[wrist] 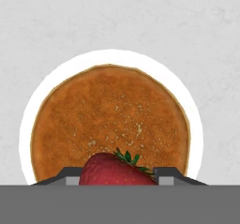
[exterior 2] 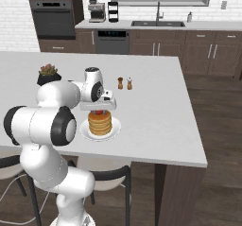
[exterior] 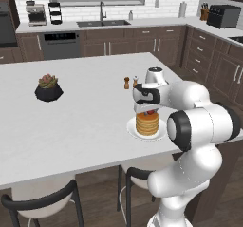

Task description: Take the strawberry from the fridge and place it on top of the pancake, located on the dining counter.

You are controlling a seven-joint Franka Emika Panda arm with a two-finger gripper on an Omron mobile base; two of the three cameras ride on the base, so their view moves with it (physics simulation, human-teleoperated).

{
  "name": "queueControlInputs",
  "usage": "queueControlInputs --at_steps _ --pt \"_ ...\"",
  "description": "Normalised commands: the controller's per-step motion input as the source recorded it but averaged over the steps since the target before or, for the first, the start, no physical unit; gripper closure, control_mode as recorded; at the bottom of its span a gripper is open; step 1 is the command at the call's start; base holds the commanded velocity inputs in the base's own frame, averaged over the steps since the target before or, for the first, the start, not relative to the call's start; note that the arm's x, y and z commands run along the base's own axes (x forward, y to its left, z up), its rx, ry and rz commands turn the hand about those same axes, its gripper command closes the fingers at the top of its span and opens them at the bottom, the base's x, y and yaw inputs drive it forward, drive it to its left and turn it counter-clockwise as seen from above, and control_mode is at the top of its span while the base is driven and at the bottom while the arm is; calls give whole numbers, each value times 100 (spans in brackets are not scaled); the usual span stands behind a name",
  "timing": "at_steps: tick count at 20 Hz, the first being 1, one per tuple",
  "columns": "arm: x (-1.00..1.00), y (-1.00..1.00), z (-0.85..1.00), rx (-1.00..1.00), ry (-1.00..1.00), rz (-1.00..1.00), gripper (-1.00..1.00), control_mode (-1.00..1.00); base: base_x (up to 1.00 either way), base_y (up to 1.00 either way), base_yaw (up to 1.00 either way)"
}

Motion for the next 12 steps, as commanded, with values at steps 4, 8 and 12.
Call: queueControlInputs --at_steps 4,8,12 --pt "0 0 -3 0 0 0 -100 -100 0 0 0" --pt "0 0 0 0 0 0 -100 -100 0 0 0" --pt "0 0 0 0 0 0 -100 -100 0 0 0"
